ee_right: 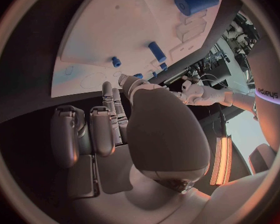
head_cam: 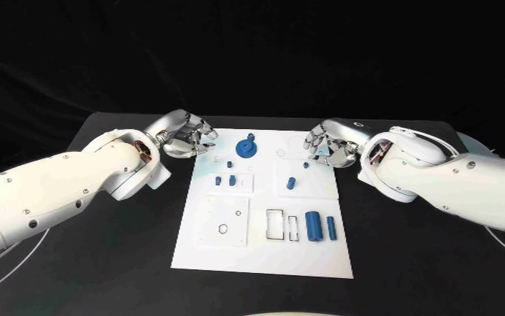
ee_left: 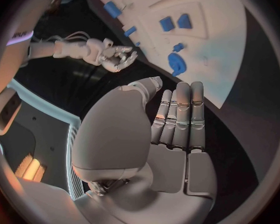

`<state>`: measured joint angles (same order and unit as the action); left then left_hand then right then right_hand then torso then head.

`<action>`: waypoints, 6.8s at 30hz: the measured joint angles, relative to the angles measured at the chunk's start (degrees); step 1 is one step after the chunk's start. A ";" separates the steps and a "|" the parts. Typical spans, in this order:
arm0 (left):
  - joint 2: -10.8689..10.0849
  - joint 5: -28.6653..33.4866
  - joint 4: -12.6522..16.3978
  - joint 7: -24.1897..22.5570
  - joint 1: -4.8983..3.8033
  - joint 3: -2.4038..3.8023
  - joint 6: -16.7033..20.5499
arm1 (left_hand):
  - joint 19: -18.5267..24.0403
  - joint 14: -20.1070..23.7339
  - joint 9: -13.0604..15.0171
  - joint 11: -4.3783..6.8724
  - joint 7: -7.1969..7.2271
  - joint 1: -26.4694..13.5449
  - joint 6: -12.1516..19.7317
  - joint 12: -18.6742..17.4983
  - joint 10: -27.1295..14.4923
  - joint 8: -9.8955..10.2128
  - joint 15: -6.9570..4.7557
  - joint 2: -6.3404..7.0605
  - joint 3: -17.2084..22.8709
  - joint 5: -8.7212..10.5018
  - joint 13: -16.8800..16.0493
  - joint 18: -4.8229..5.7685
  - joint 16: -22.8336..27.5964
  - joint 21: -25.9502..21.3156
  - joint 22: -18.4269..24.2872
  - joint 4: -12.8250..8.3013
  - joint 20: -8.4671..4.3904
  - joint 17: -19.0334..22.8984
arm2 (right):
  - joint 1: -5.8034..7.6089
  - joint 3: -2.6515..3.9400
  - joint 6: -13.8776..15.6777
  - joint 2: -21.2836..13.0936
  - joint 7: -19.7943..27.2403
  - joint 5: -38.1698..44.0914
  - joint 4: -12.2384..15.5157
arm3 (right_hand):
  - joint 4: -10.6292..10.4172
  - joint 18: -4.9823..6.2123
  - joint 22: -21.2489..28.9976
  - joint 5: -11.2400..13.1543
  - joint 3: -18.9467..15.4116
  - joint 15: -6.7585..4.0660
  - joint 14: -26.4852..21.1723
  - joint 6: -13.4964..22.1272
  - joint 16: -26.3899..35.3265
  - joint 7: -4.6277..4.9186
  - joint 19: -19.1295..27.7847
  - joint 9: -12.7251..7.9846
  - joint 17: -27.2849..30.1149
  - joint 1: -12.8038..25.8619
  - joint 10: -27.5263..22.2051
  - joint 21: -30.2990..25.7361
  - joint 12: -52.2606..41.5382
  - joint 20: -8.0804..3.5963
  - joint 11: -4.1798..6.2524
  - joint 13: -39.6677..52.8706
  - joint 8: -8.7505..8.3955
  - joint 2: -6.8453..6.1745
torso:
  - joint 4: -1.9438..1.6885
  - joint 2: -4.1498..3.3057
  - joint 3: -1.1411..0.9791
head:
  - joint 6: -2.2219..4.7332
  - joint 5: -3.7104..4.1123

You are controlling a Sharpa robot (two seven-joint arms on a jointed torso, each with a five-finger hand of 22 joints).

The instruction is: Assemble the parts on the task board

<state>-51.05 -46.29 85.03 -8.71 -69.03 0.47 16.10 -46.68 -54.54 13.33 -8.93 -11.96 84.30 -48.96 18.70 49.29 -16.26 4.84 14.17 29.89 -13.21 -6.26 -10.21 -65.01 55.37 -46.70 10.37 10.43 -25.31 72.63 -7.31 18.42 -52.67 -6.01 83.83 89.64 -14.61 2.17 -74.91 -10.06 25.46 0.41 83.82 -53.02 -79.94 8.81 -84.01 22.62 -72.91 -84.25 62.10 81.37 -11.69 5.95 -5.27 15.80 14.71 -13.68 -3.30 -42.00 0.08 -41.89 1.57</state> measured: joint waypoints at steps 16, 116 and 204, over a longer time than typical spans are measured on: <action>-2.74 33.55 3.96 -13.13 0.02 -0.09 2.44 | 0.00 -0.01 0.31 0.22 0.18 0.52 -0.18 1.94 1.62 0.00 -0.01 -0.52 0.32 0.00 -0.34 0.00 0.23 -0.68 0.59 0.32 0.00 0.99 | -1.26 -0.06 -4.27 1.63 -4.77 12.44 0.69 | -0.09 0.00 -0.04 -0.21 0.56 0.21 0.21 -1.01 -0.02 0.42 0.00 -0.08 -0.27 0.90 0.04 0.61 1.62 0.00 -0.05 -1.62 -0.38 -0.90 | -0.04 -0.03 0.13 | -0.33 0.60; -1.79 42.21 3.15 -13.27 0.03 -0.32 3.92 | -0.21 0.19 0.64 0.22 0.01 0.29 -0.40 2.82 1.61 -0.01 -0.22 -0.75 0.48 0.00 -0.32 0.01 1.20 -1.74 1.15 0.46 -0.20 2.03 | -3.63 0.53 4.84 5.14 -10.05 20.40 15.94 | 6.41 -0.91 -0.03 1.78 8.92 -0.95 0.11 -7.09 -0.77 -1.37 0.00 1.77 -0.43 1.61 8.11 6.14 4.11 -0.41 1.73 -3.76 0.66 2.22 | -0.08 0.08 0.19 | -1.18 -3.36; -0.30 43.19 3.47 -11.88 0.00 -0.41 4.22 | -0.21 0.19 0.71 0.01 0.01 0.29 -0.40 2.99 1.40 -0.01 -0.22 -0.75 0.63 0.00 -0.27 0.01 1.41 -2.02 1.46 0.62 -0.20 2.40 | -10.85 -0.53 2.53 15.22 -7.50 19.52 7.87 | 6.08 -0.90 -0.02 0.85 7.64 0.21 0.21 -1.87 -0.11 0.98 0.00 0.81 1.57 7.80 3.91 1.26 7.97 0.44 -0.68 -5.26 -3.10 -0.78 | 0.05 0.00 0.06 | -4.24 -9.10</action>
<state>-51.35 -3.10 88.50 -20.59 -69.03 0.06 20.32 -46.89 -54.36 14.05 -8.92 -11.95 84.59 -49.36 21.68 50.69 -16.27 4.62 13.42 30.52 -13.21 -6.53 -10.20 -63.60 53.35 -45.24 10.98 10.23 -22.90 61.78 -7.85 20.96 -37.44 -13.51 103.35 97.52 -8.52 1.27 -74.92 -9.21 33.10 0.63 84.03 -54.89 -80.05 9.79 -84.00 23.42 -71.34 -76.44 66.00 82.63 -3.71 6.39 -5.95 10.53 11.61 -14.47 -3.25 -42.00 0.14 -46.13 -7.53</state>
